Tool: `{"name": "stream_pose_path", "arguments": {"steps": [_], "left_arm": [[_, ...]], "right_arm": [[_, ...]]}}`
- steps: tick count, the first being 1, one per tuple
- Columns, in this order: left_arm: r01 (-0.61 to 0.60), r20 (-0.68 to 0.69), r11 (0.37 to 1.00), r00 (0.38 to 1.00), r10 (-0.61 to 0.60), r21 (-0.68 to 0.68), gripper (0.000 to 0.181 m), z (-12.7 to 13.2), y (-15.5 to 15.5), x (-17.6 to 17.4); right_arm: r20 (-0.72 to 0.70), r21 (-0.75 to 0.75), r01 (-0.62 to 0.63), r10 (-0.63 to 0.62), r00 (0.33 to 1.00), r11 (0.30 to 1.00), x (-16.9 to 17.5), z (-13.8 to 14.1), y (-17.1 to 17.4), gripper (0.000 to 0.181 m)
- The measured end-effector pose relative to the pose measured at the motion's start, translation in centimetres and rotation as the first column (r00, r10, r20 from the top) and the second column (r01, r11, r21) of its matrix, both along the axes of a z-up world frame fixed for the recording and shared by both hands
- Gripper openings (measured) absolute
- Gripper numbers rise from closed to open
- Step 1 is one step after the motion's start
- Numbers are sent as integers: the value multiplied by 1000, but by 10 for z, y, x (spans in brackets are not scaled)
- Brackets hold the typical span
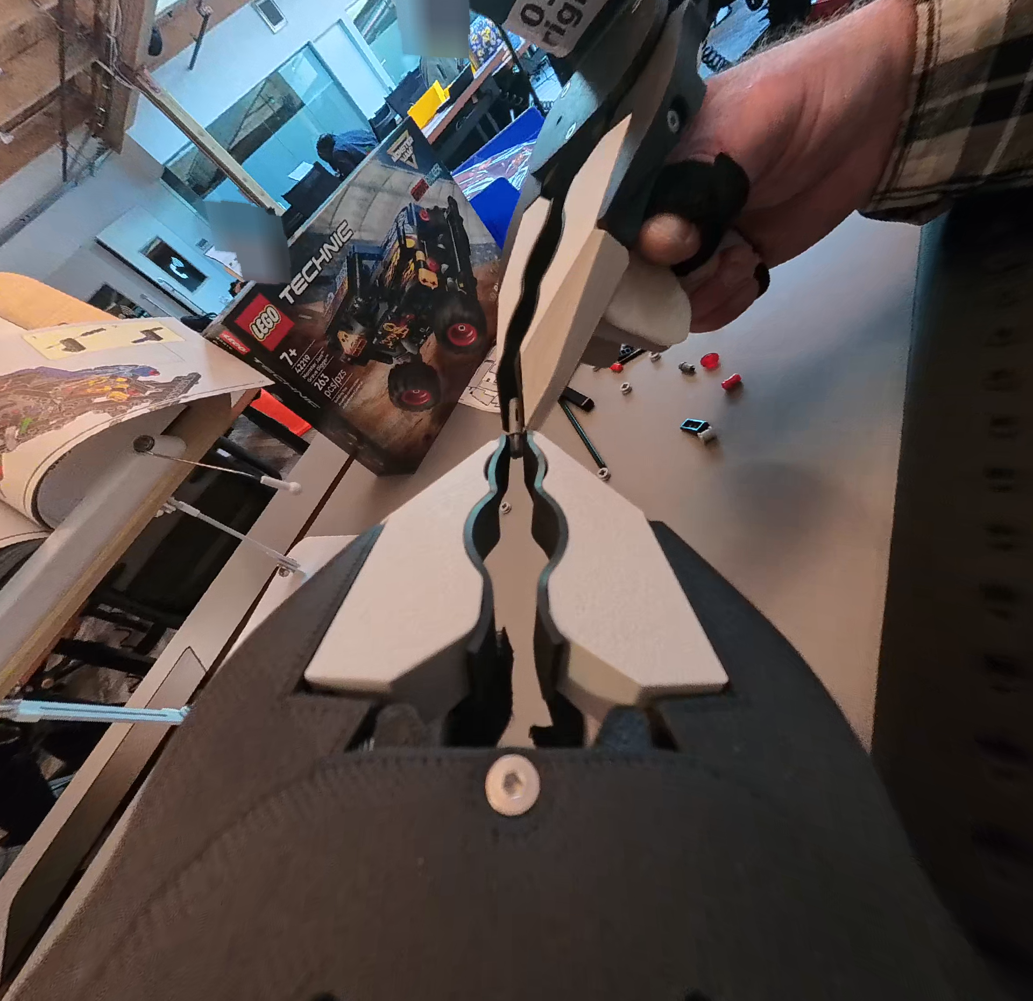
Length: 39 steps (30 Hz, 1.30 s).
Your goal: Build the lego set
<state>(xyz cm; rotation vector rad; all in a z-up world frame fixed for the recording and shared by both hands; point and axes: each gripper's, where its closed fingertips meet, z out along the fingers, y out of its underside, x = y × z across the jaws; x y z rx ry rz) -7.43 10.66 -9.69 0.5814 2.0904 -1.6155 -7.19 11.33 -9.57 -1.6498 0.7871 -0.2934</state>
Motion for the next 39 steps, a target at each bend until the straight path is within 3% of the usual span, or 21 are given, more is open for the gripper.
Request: {"name": "stream_pose_path", "arguments": {"steps": [9,13,14,16,18,20,26,32,39], "left_arm": [[11,68,1000,998,-12,19,3,-3,0,-3],[16,10,999,1000,-16,37,5,-5,0,0],[2,-28,999,1000,0,51,15,-7,0,4],[-24,-152,986,987,50,167,35,-23,1,14],[-40,-253,953,960,120,301,39,-49,4,21],[-62,-261,893,945,196,446,45,-77,11,28],[-46,-317,798,903,290,601,34,-113,19,27],[-7,-375,799,881,290,601,12,-114,16,25],[24,-386,805,886,258,592,15,-114,15,21]], "right_arm": [[-13,29,-28,29,999,999,-3,0,2,7],[8,-10,-34,34,999,999,-5,0,3,3],[11,-32,-18,18,1000,999,-4,-1,1,3],[9,-51,28,-27,1000,998,2,-5,-7,3],[-3,-58,68,-68,998,996,6,-8,-18,2],[-10,-77,94,-96,995,993,9,-13,-25,2],[-6,-118,117,-119,993,986,11,-18,-28,2],[6,-110,126,-126,992,986,11,-15,-31,2],[12,-108,132,-132,991,985,11,-14,-33,2]]}}
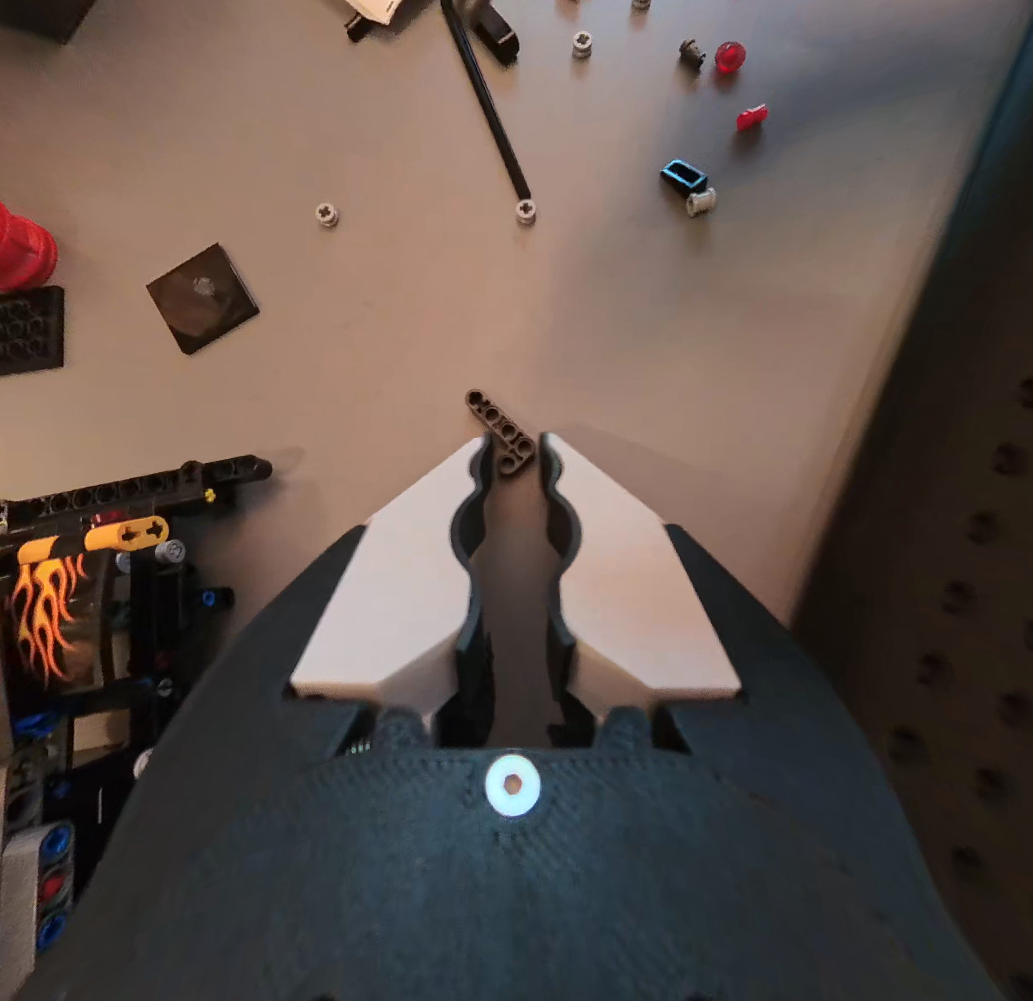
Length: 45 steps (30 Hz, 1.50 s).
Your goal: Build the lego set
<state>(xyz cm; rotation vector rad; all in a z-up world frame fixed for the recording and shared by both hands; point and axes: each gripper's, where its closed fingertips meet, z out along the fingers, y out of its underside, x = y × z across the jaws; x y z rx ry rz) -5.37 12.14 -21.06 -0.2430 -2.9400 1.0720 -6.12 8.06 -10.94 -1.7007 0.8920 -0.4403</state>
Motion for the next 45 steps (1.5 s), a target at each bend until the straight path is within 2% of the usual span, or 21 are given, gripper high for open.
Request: {"name": "stream_pose_path", "arguments": {"steps": [2,3,6,8,9,15,18,21,24,27,30,33,45], "left_arm": [[-18,-10,1000,1000,18,1,42,0,-3,1],[-13,-14,1000,1000,13,7,42,0,-4,0],[-14,-18,1000,1000,14,19,34,0,-8,-1],[-13,3,1000,1000,13,19,10,0,-10,-1],[-9,22,1000,1000,9,22,6,0,-10,0],[4,93,1000,996,-2,-20,6,3,-9,5],[-8,45,988,999,16,-156,6,28,-16,3],[-25,-93,931,996,-10,-365,6,70,-23,-5],[-34,-212,823,971,-106,-566,6,108,-23,-16],[-50,-277,746,943,-184,-664,6,130,-17,-17],[-86,-360,698,897,-257,-711,5,142,-14,-19],[-86,-382,668,871,-309,-739,5,149,-13,-24],[-186,-512,614,753,-412,-767,6,163,-11,-28]], "right_arm": [[1,3,4,-4,1000,1000,0,1,-1,2],[2,4,5,-5,1000,1000,0,1,-2,2],[4,7,7,-7,1000,1000,0,2,-3,2],[3,6,8,-8,1000,1000,0,1,-4,2],[3,5,8,-8,1000,1000,0,1,-4,2],[21,13,22,-22,1000,1000,0,6,-7,2],[45,29,37,-38,998,999,1,11,-11,3],[81,51,36,-41,996,998,-1,20,-12,3],[123,75,23,-32,992,997,-4,31,-8,3],[171,84,6,-21,985,996,-8,42,-3,2],[222,86,-26,6,975,996,-13,51,5,2],[244,63,-46,29,969,997,-15,52,14,3],[309,82,-68,40,950,994,-21,65,23,2]]}}
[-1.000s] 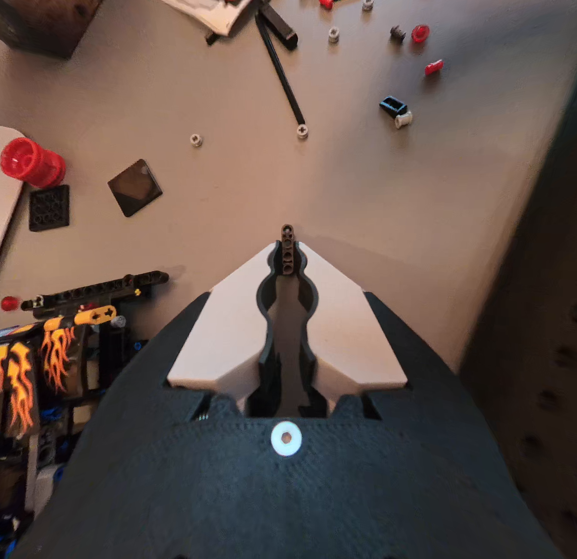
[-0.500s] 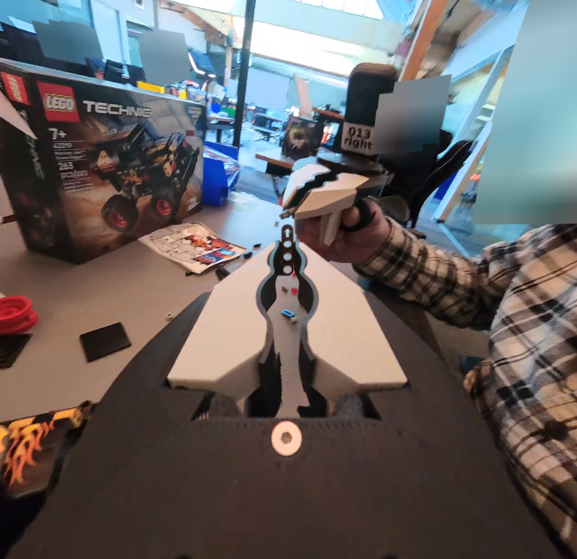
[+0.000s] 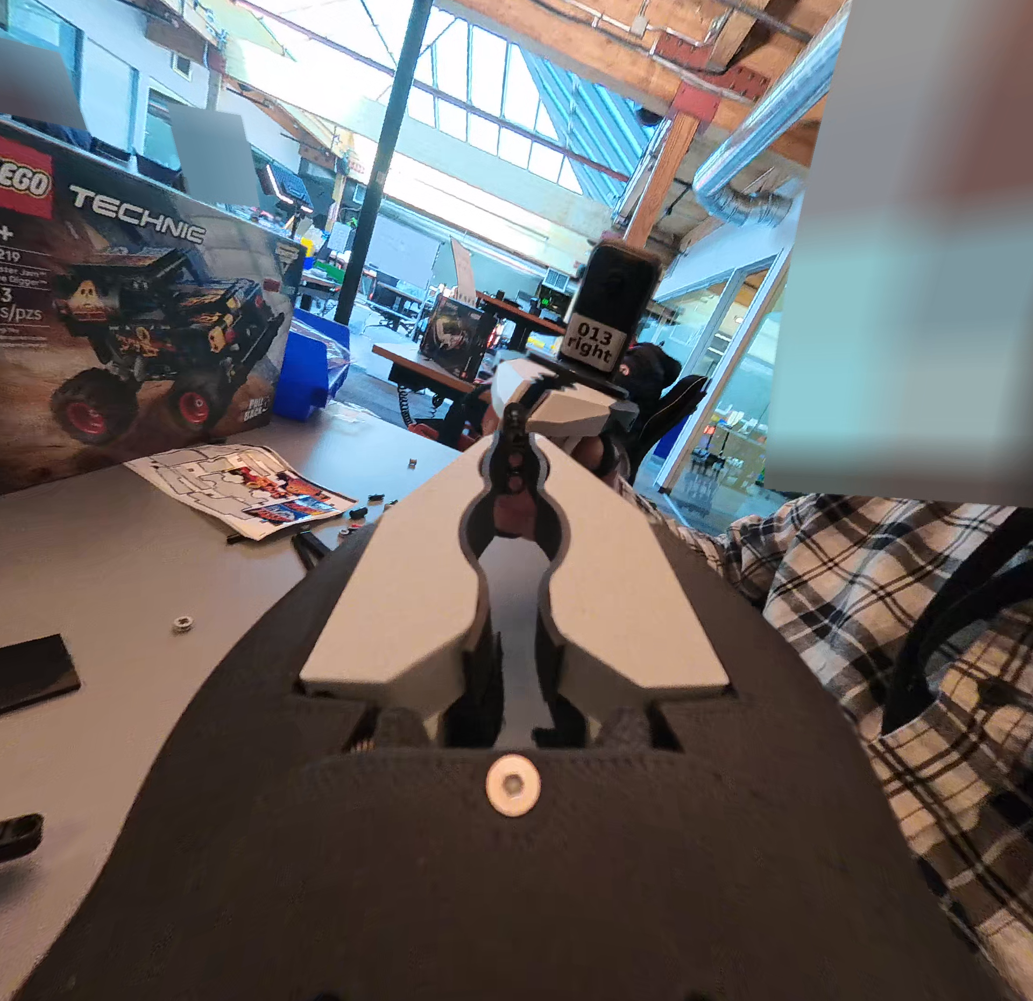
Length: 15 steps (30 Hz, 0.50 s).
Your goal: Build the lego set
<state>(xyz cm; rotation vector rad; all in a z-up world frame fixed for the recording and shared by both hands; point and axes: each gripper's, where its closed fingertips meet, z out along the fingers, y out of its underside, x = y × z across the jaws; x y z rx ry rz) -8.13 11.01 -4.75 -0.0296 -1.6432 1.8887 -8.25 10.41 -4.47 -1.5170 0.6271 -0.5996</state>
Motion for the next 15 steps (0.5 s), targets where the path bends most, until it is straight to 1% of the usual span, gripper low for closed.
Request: {"name": "stream_pose_path", "arguments": {"steps": [5,9,12,15], "left_arm": [[43,-47,999,998,-43,0,5,-1,-1,-4],[56,-25,998,998,-56,6,5,-2,-3,-8],[37,29,999,999,-37,25,6,-5,-4,-8],[14,130,997,991,-23,72,6,-12,-5,-8]], "right_arm": [[15,7,-4,3,1000,1000,-1,3,2,2],[23,-9,-7,7,1000,1000,-2,3,5,2],[24,-36,-1,1,1000,999,-3,2,5,2],[16,-85,4,-2,1000,996,-4,-3,4,2]]}}
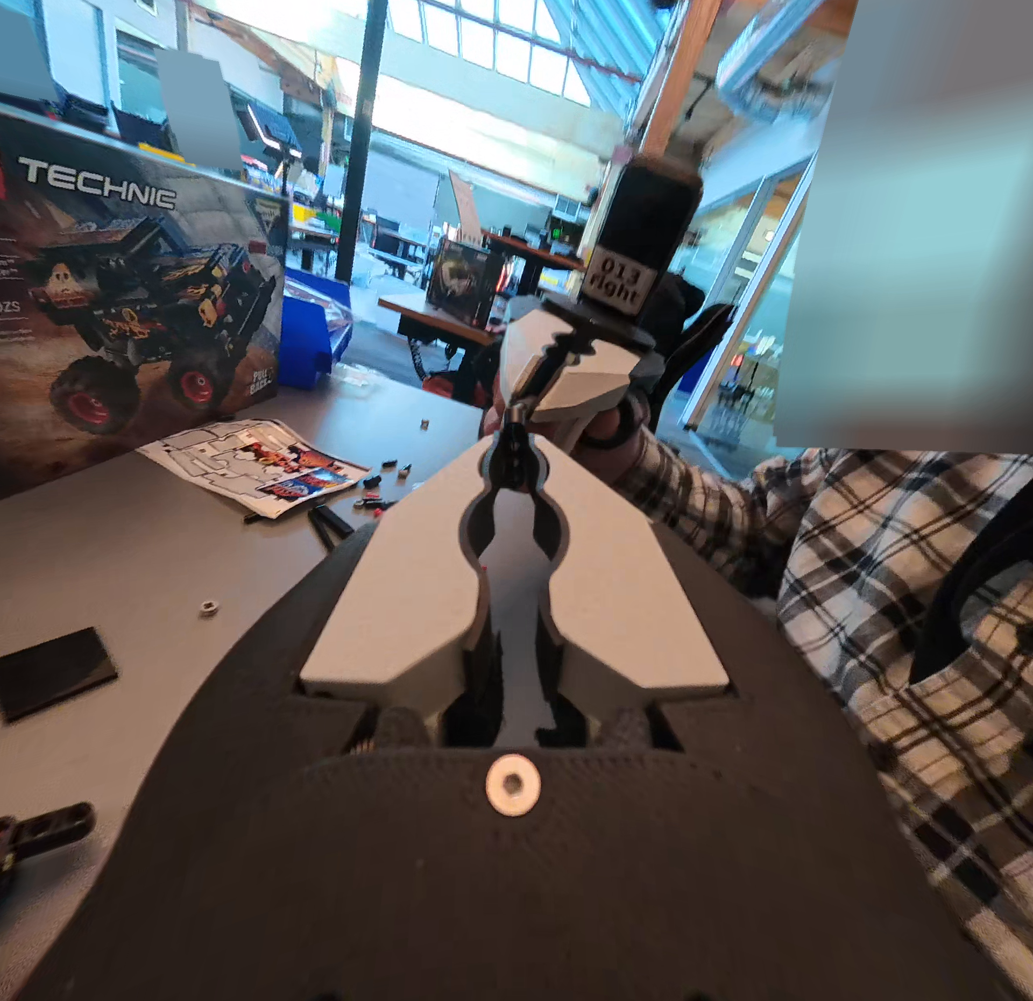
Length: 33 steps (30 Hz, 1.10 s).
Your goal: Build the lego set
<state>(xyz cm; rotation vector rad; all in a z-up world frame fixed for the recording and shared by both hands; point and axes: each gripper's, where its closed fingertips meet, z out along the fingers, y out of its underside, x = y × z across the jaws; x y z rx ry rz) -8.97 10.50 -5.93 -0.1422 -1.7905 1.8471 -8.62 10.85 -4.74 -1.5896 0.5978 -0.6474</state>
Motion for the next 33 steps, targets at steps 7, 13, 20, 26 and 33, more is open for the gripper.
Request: {"name": "stream_pose_path", "arguments": {"steps": [7,13,20,26,33], "left_arm": [[-81,450,983,893,0,162,6,-27,3,2],[-91,569,976,821,-39,198,6,-39,5,-2],[-121,688,966,722,-73,229,6,-52,9,-4],[-241,796,935,602,-66,260,5,-68,5,4],[-326,874,912,482,-69,251,5,-80,2,9]], "right_arm": [[-50,-145,-33,26,998,989,-3,-21,3,2],[-85,-201,-80,64,994,976,-7,-34,7,2],[-128,-254,-130,100,987,959,-11,-47,13,2],[-150,-353,-92,41,988,931,-6,-61,10,2],[-174,-423,-80,6,985,903,-3,-75,7,2]]}}
